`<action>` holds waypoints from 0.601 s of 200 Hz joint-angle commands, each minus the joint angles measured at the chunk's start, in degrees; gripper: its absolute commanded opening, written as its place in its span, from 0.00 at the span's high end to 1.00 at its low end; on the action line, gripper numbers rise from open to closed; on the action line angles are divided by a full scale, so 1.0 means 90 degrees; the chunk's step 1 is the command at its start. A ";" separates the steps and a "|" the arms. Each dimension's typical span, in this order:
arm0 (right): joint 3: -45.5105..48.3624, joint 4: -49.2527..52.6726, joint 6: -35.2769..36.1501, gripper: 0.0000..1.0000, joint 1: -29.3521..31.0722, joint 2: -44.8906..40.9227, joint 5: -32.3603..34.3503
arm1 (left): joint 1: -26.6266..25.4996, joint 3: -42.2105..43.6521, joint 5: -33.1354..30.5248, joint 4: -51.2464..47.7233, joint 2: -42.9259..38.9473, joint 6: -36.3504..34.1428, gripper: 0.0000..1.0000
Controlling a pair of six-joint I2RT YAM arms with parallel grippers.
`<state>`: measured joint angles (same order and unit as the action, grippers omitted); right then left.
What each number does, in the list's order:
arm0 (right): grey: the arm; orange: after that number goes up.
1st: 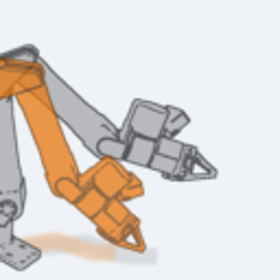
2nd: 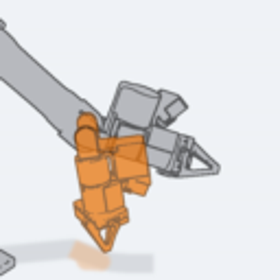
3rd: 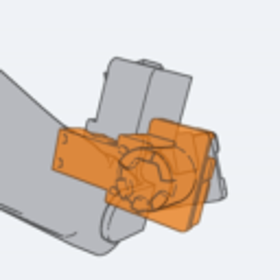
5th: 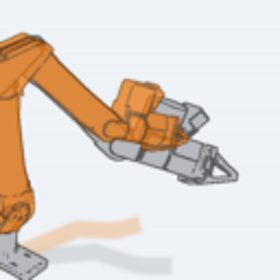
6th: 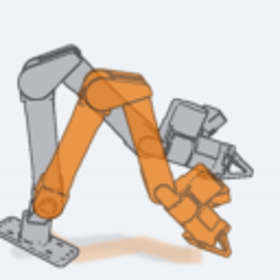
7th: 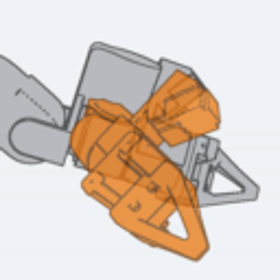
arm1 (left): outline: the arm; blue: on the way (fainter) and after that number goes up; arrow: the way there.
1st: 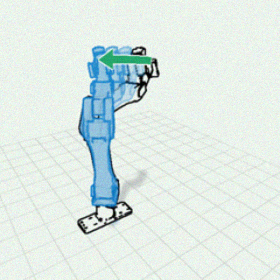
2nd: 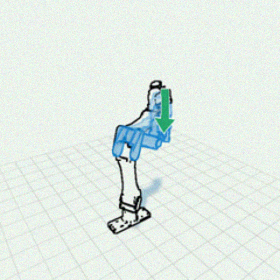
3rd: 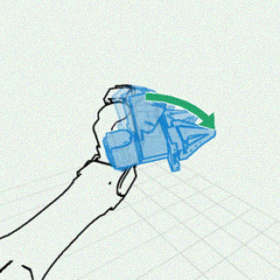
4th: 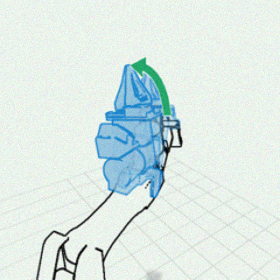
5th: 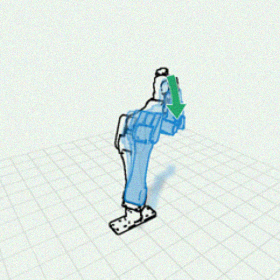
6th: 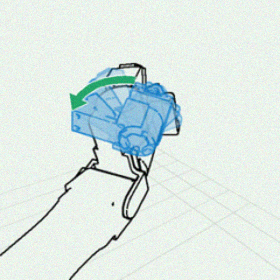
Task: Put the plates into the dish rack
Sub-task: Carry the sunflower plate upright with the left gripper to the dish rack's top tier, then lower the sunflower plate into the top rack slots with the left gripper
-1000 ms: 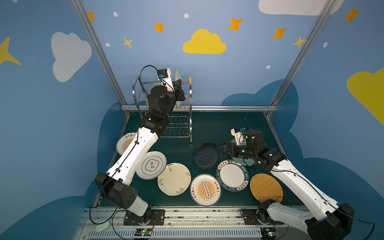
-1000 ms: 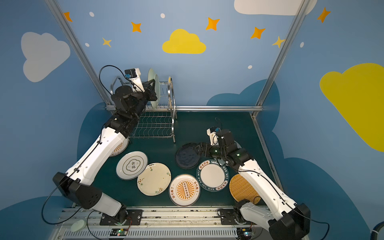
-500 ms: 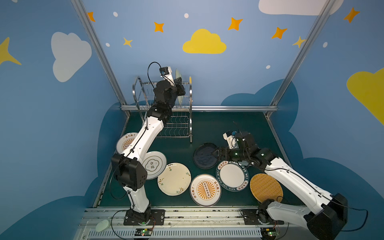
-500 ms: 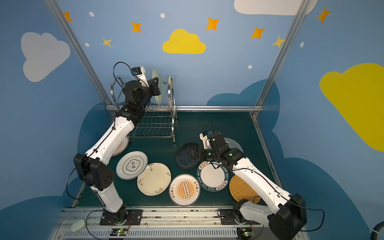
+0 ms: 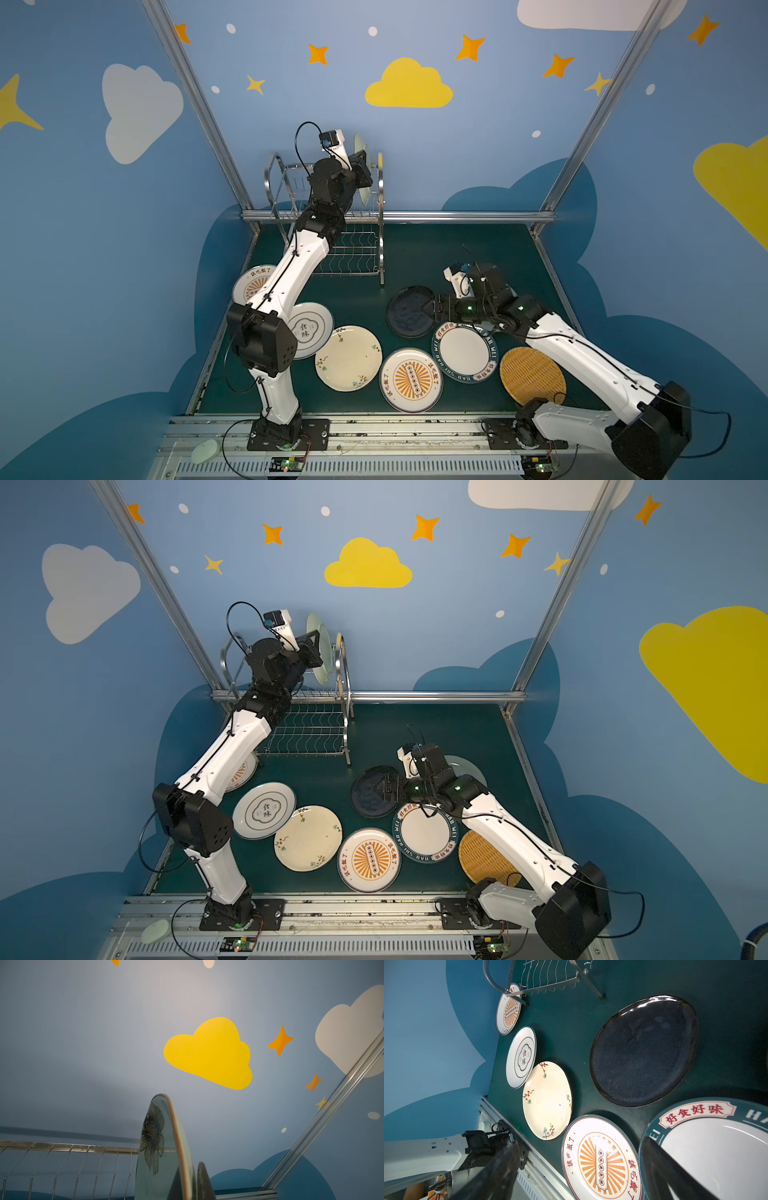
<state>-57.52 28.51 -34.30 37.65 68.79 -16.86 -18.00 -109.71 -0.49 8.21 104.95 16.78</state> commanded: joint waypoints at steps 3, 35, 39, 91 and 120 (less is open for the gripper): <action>0.0014 -0.0016 -0.0040 0.10 0.0036 0.0060 0.0057 | 0.0051 -0.0220 0.0055 0.0798 -0.0077 -0.0035 0.96; 0.0016 -0.0062 -0.0046 0.10 0.0040 0.0095 0.0052 | 0.0096 -0.0114 0.0139 0.0787 -0.0054 0.0012 0.96; 0.0016 -0.0056 -0.0045 0.10 0.0036 0.0099 0.0048 | 0.0092 -0.0109 0.0151 0.0780 -0.0048 0.0019 0.96; 0.0043 -0.0081 -0.0075 0.10 0.0035 0.0132 0.0048 | 0.0098 -0.0147 0.0435 0.0535 0.0046 -0.0240 0.96; 0.0058 -0.0093 -0.0073 0.10 0.0036 0.0154 0.0040 | 0.0087 -0.0223 0.0570 0.0262 0.0136 -0.0411 0.96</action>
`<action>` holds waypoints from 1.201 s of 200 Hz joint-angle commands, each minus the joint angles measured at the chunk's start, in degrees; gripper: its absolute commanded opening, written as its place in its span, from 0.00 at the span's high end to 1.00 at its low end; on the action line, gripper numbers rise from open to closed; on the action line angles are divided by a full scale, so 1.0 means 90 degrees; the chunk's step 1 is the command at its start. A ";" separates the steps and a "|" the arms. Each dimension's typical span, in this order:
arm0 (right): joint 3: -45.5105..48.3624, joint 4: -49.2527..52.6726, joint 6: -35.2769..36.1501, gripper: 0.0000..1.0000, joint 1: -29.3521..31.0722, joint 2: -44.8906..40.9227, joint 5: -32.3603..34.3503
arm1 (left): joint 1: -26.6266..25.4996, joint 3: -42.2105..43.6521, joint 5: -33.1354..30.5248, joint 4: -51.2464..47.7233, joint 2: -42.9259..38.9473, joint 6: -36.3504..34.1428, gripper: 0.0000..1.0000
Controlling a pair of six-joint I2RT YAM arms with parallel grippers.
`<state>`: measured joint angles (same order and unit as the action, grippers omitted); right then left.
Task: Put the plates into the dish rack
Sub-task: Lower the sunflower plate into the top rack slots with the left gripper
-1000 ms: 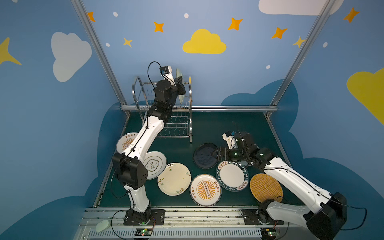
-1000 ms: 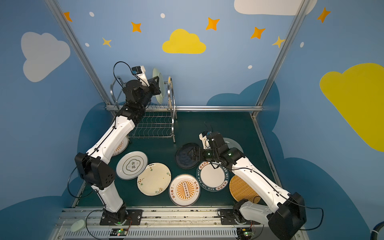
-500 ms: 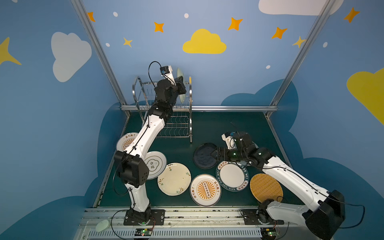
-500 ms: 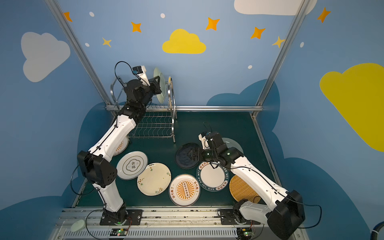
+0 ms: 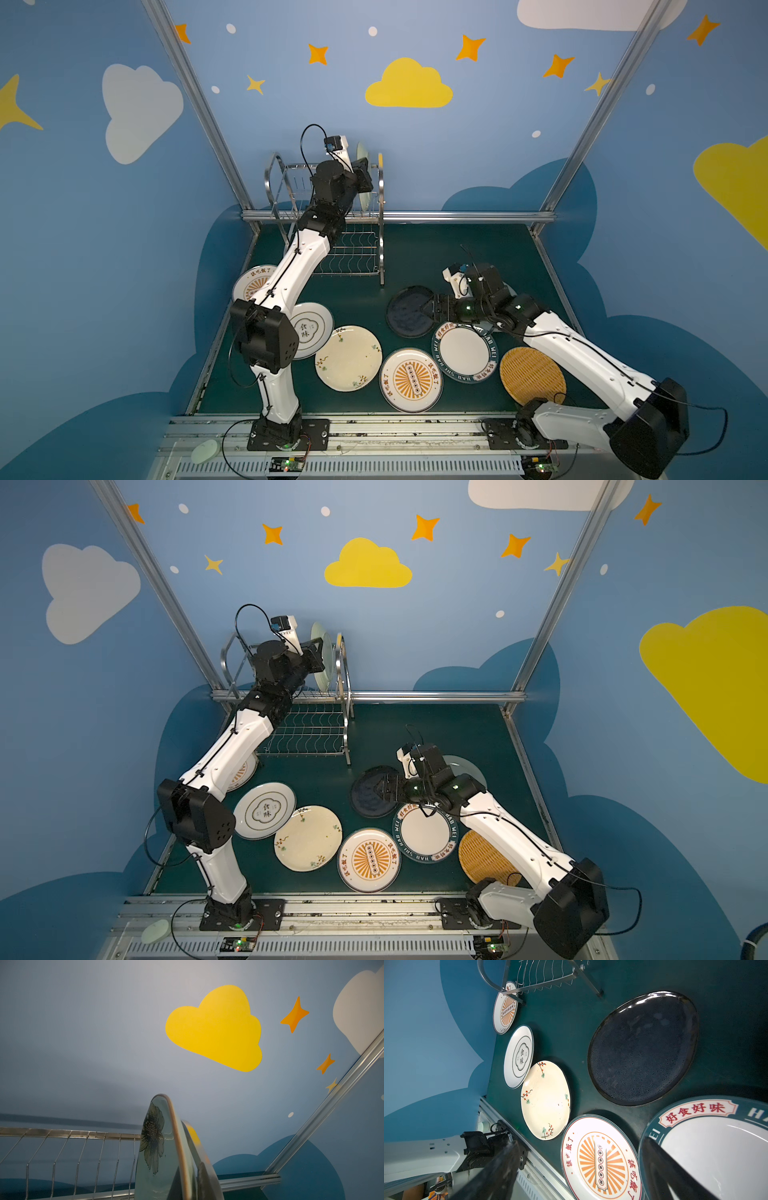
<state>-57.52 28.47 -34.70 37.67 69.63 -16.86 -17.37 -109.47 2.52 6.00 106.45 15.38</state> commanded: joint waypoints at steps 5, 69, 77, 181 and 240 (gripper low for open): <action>0.0062 -0.0087 -0.0040 0.10 0.0025 0.0066 0.0045 | 0.0008 -0.0251 0.0237 0.0462 -0.0027 -0.0289 0.96; 0.0063 -0.0077 -0.0051 0.10 0.0023 0.0033 0.0047 | -0.0278 -0.0488 -0.0230 0.0018 0.0086 -0.1086 0.96; 0.0064 -0.0077 -0.0044 0.10 0.0023 0.0023 0.0047 | -0.0292 -0.0484 -0.0270 0.0022 0.0096 -0.1079 0.96; 0.0035 0.0034 -0.0002 0.10 0.0014 -0.0090 0.0091 | -0.0369 -0.0537 -0.0555 -0.0110 0.0214 -0.0953 0.82; 0.0003 0.0106 0.0128 0.10 0.0014 -0.0222 0.0201 | -0.0373 -0.0551 -0.0486 -0.0090 0.0136 -0.0873 0.74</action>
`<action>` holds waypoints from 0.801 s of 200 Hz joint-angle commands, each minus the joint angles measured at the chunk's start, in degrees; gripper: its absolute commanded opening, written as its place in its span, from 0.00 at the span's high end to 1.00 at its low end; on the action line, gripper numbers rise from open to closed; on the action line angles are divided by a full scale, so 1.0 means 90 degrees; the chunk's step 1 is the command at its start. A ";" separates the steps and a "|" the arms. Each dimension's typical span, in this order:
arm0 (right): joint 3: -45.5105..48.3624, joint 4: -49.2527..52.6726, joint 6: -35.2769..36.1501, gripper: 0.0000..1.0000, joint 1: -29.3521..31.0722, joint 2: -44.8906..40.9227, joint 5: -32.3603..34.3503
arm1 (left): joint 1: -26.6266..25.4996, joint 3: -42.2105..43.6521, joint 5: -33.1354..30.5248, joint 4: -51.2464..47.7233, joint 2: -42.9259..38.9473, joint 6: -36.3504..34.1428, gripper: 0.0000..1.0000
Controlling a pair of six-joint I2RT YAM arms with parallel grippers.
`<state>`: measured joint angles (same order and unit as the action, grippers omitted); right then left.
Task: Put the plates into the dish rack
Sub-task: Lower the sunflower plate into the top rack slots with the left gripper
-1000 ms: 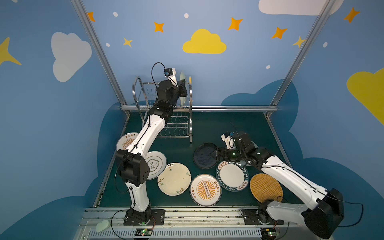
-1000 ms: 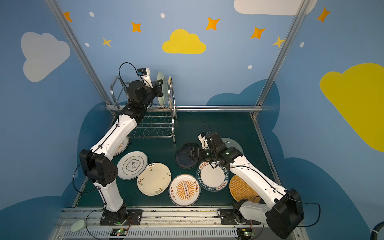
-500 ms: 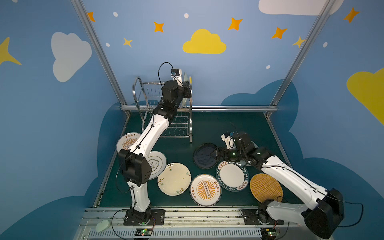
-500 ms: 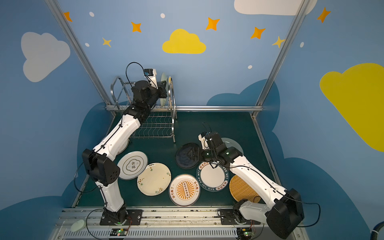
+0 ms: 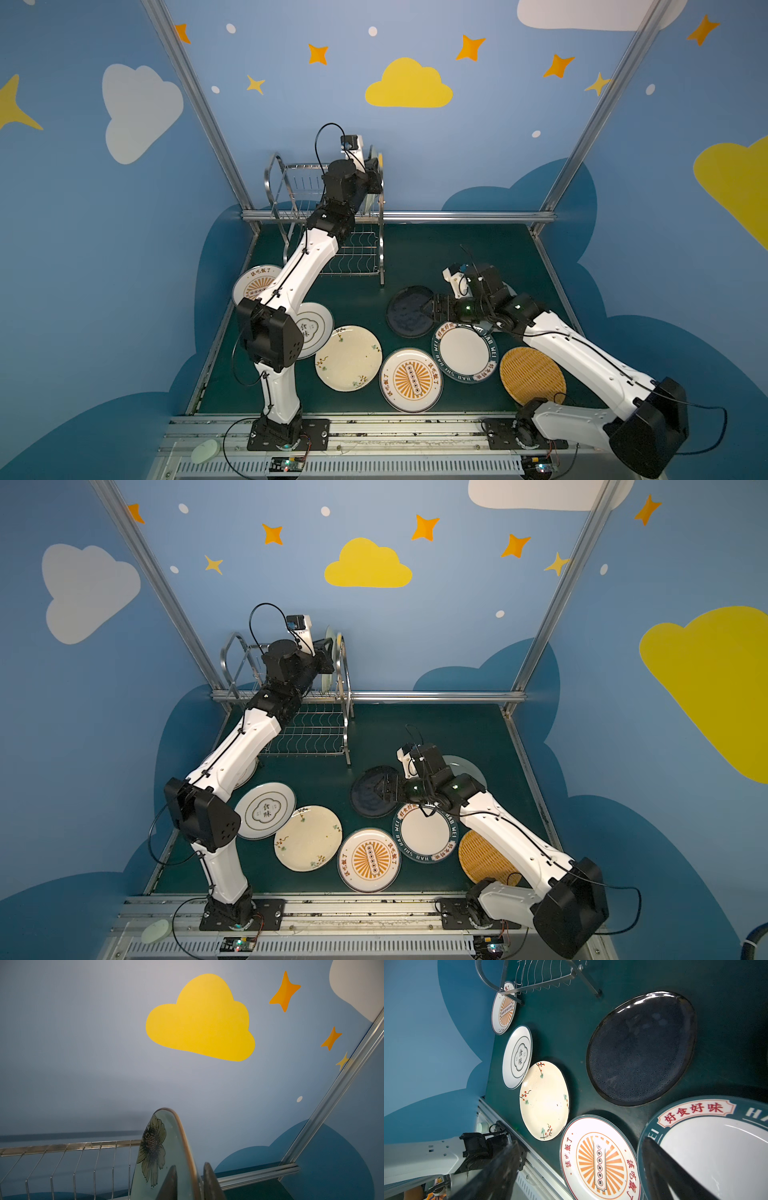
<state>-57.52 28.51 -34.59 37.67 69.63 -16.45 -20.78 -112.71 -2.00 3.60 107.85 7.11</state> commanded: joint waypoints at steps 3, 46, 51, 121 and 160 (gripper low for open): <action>0.0004 0.0108 0.0109 0.10 0.0014 -0.0233 0.0169 | 0.0005 -0.0191 0.0017 0.0177 -0.0023 0.0044 0.74; 0.0166 -0.0021 0.0084 0.10 0.0014 -0.0573 0.0578 | 0.0008 -0.0329 0.0066 0.0130 -0.0086 0.0042 0.69; 0.0189 -0.0042 0.0083 0.10 0.0009 -0.0616 0.0610 | 0.0016 -0.0338 0.0080 0.0111 -0.0094 0.0057 0.69; 0.0286 -0.0034 0.0200 0.10 -0.0035 -0.1073 0.0773 | 0.0087 -0.0339 0.0403 0.0050 -0.0553 0.0209 0.51; 0.0297 -0.0025 0.0254 0.10 -0.0050 -0.1268 0.0753 | 0.0110 -0.0284 0.0483 -0.0082 -0.0943 0.0288 0.36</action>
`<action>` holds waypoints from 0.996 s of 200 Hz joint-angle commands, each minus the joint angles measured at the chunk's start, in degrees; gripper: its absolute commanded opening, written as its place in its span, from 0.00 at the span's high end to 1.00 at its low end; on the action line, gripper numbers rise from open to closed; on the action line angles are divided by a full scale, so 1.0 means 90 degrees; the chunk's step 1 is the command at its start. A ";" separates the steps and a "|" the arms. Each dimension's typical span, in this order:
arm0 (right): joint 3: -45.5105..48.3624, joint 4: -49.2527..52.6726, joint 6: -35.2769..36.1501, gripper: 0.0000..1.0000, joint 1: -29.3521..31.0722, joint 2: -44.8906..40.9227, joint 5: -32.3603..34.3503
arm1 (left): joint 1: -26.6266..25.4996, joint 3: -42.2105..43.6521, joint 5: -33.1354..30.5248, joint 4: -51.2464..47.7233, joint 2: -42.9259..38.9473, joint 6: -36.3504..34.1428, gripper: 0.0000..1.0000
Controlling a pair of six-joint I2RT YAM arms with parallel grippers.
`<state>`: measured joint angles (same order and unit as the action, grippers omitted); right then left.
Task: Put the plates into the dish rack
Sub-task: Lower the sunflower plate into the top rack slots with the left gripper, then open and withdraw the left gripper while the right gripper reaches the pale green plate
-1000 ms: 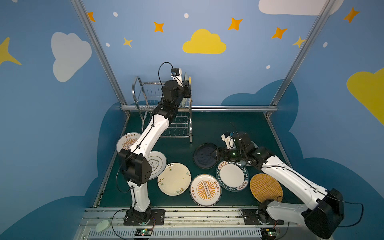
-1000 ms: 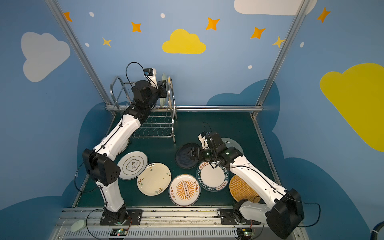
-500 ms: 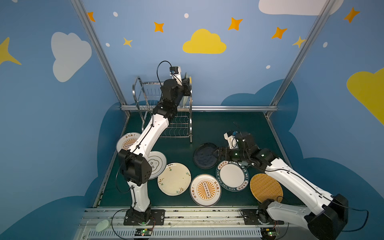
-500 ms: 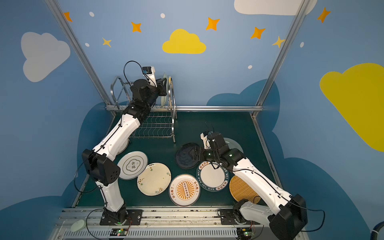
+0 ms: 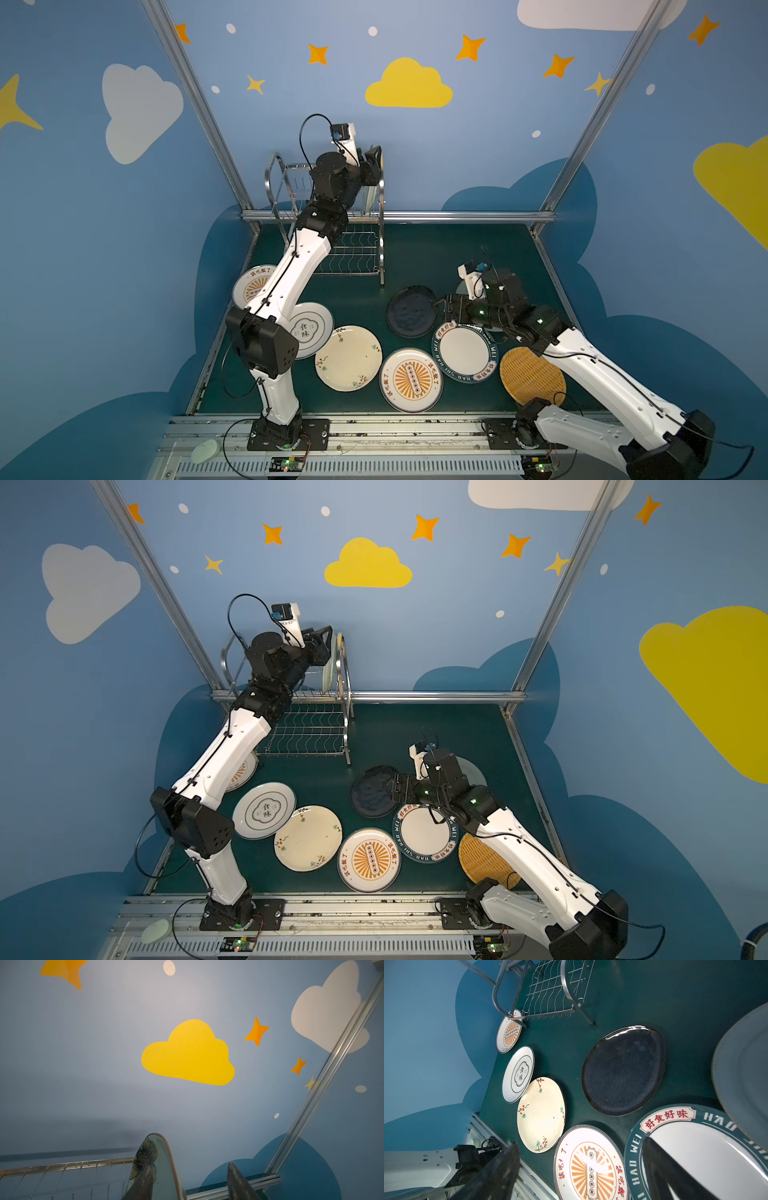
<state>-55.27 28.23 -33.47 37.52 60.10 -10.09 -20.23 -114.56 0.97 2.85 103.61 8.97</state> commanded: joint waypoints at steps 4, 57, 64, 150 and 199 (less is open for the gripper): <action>0.0047 0.0008 0.0141 0.10 -0.0037 -0.0228 0.0047 | 0.0041 -0.0040 0.0163 -0.0004 -0.0522 0.0100 0.33; -0.0134 0.0008 0.0341 0.09 -0.0086 -0.0425 -0.0002 | 0.0065 0.1049 0.0445 0.0186 -0.1643 0.0745 0.00; -0.0176 0.0008 0.0371 0.09 -0.0104 -0.0434 -0.0002 | 0.0070 0.1256 0.0508 0.0168 -0.1836 0.0831 0.00; -0.0163 -0.0350 0.0612 0.09 -0.0308 -0.0688 -0.0110 | 0.0072 0.4916 0.0844 -0.0502 -0.5436 0.1912 0.00; 0.0321 -0.0926 0.0585 0.09 -0.0495 -0.0654 -0.0127 | 0.0082 0.6545 0.0869 -0.1795 -0.7191 0.2085 0.00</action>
<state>-54.81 23.81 -29.06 33.85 54.50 -11.00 -19.88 -60.49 7.94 -5.10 43.05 26.02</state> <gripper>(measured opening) 0.909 0.998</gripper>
